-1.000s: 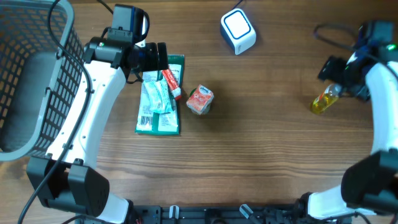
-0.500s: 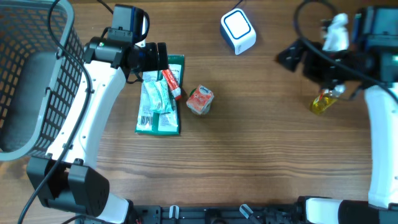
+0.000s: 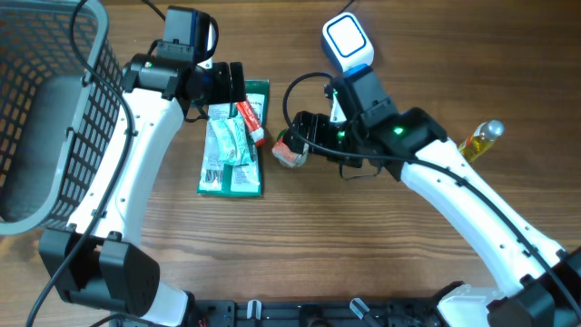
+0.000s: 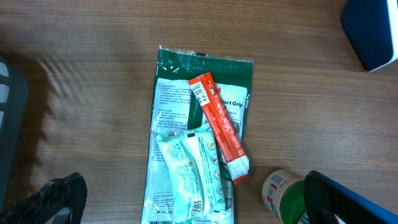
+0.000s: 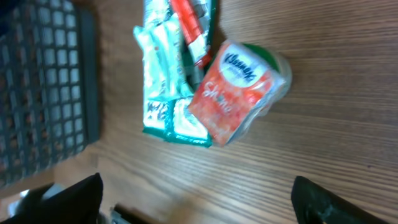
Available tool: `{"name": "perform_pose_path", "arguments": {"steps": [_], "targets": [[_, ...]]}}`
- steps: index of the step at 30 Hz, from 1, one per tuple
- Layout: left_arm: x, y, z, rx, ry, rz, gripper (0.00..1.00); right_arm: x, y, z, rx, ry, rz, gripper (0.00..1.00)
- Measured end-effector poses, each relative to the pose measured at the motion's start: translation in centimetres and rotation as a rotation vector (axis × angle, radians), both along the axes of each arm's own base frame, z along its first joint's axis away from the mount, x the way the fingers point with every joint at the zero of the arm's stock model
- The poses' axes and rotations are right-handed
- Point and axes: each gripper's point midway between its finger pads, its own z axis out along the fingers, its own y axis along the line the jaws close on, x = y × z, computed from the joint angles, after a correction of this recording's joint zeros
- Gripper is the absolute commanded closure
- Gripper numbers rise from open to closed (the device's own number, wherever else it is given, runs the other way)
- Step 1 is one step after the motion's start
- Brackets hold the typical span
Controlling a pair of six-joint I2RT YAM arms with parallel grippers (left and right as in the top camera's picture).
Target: Scan the item barcode
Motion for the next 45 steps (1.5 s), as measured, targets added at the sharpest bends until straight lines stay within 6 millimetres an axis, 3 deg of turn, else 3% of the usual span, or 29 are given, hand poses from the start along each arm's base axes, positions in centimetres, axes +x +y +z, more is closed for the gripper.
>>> {"name": "perform_pose_path", "arguments": {"steps": [2, 3, 12, 23, 37, 45], "targets": [[0.0, 0.0, 0.0, 0.0, 0.0, 0.0, 0.0, 0.3, -0.1, -0.6, -0.022, 0.005, -0.026, 0.07], [0.0, 0.0, 0.0, 0.0, 0.0, 0.0, 0.0, 0.4, -0.2, -1.0, -0.033, 0.009, -0.035, 0.0], [0.0, 0.0, 0.0, 0.0, 0.0, 0.0, 0.0, 0.9, -0.2, -4.7, -0.1, 0.075, -0.059, 0.01], [0.0, 0.0, 0.0, 0.0, 0.0, 0.0, 0.0, 0.9, -0.3, -4.8, -0.101, 0.081, -0.069, 0.29], [0.0, 0.0, 0.0, 0.0, 0.0, 0.0, 0.0, 1.2, -0.8, -4.8, -0.095, 0.093, -0.084, 0.31], [0.0, 0.0, 0.0, 0.0, 0.0, 0.0, 0.0, 0.7, -0.5, -4.8, -0.077, 0.117, -0.068, 0.39]]}}
